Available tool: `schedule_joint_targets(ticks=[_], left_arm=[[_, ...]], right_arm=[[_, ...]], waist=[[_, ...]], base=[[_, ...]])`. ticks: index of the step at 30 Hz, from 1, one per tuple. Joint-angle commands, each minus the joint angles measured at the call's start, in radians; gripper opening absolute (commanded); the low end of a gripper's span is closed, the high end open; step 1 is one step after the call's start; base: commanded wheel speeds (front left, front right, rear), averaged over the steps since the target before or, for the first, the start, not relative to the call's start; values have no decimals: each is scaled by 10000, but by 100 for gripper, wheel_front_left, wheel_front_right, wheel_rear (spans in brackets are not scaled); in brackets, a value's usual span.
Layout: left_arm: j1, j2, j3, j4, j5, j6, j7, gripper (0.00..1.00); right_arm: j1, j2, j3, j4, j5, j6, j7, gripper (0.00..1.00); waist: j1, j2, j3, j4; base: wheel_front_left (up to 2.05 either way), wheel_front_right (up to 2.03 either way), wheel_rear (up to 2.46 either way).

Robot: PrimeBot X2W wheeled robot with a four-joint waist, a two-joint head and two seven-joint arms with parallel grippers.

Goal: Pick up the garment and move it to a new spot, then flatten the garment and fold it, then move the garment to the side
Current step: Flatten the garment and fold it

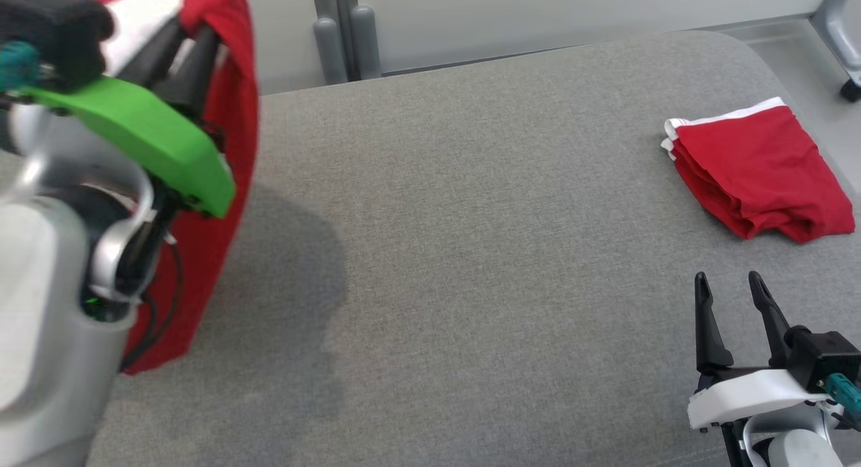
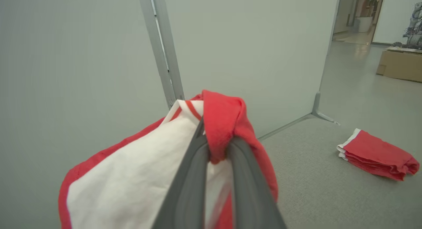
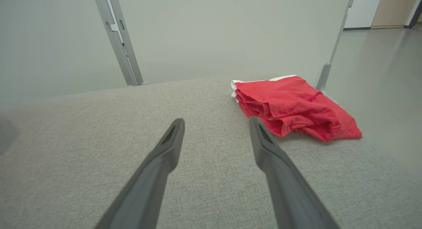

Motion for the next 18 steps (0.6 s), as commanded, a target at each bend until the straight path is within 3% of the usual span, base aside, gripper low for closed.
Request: schedule_joint_targets(ticks=[1, 11, 12, 15, 18], left_arm=[[-9, -414, -465, 459, 158, -32, -25, 0], [43, -3139, -2860, 4610, 921, -378, -1372, 0], [43, -3139, -2860, 4610, 921, -378, -1372, 0], [-335, -3913, -3399, 6114, 1109, -516, -2052, 0], [-649, -4172, -3664, 7048, 1146, -517, -2631, 0]], right_arm=[[-160, -18, 59, 29, 112, -14, -27, 100], [-663, -18, 294, 95, 298, -14, -27, 100], [-663, -18, 294, 95, 298, -14, -27, 100], [-821, -15, 353, 99, 363, -14, -27, 100], [-915, -17, 461, 130, 427, -14, -27, 100]], waist=[[0, 0, 206, -282], [0, 0, 868, -1190], [0, 0, 868, -1190], [0, 0, 1080, -1525], [0, 0, 1220, -1743]], base=[[0, 0, 0], [0, 0, 0], [0, 0, 0], [0, 0, 0], [0, 0, 0]])
